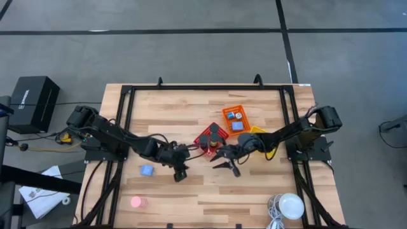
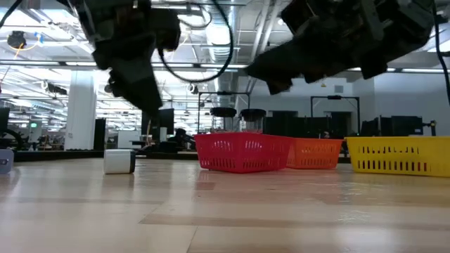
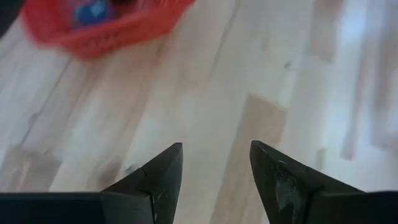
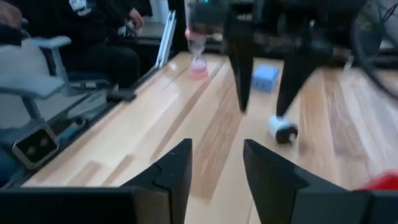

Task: Pick & Place Office items
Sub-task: Put the white charger adapter into the orange bin

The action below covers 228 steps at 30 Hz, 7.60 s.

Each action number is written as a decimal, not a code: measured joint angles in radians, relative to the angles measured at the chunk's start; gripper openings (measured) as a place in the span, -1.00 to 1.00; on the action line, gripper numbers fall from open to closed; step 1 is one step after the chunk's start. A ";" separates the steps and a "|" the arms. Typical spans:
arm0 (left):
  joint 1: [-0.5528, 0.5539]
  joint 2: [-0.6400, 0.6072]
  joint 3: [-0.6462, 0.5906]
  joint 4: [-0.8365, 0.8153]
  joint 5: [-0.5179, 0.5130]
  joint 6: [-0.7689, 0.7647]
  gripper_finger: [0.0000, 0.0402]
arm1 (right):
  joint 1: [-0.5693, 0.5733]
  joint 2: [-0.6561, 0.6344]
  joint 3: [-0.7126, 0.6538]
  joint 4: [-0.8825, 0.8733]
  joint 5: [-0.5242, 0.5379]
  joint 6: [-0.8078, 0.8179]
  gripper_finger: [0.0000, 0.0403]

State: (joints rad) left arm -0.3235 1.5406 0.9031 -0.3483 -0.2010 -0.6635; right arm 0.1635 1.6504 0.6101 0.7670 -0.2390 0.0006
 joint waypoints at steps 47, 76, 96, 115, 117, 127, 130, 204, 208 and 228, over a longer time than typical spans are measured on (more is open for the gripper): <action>0.001 0.030 -0.102 -0.124 -0.061 0.036 0.30 | -0.002 0.005 0.038 -0.003 0.001 0.000 -0.39; -0.006 -0.012 -0.110 -0.041 -0.054 0.038 -0.35 | 0.007 0.007 0.038 -0.046 0.064 -0.026 0.27; -0.013 -0.006 -0.182 -0.006 -0.078 0.060 0.42 | 0.007 0.007 0.038 -0.062 0.058 -0.026 0.27; -0.014 -0.006 -0.218 0.054 -0.084 0.064 -0.08 | 0.007 0.007 0.038 -0.062 0.058 -0.026 0.27; -0.014 -0.006 -0.218 0.054 -0.081 0.064 -0.16 | 0.007 0.007 0.038 -0.062 0.058 -0.026 0.27; -0.014 -0.006 -0.218 0.063 -0.080 0.058 -0.37 | 0.007 0.007 0.038 -0.062 0.058 -0.026 0.27; -0.014 -0.006 -0.218 0.090 -0.080 0.059 -0.32 | 0.007 0.007 0.038 -0.062 0.058 -0.026 0.27; 0.039 -0.006 -0.216 0.898 0.077 0.133 -0.34 | 0.031 0.008 0.255 -0.331 0.057 -0.839 0.27; 0.039 -0.006 -0.216 0.899 0.078 0.132 -0.34 | 0.031 0.008 0.255 -0.321 0.057 -0.839 0.25; 0.050 -0.006 -0.216 0.913 0.098 0.125 -0.28 | 0.038 0.007 0.255 -0.312 0.056 -0.838 -0.17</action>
State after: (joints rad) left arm -0.2733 1.5341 0.6868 0.5650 -0.1033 -0.5383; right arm 0.2016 1.6577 0.8650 0.4545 -0.1833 -0.8375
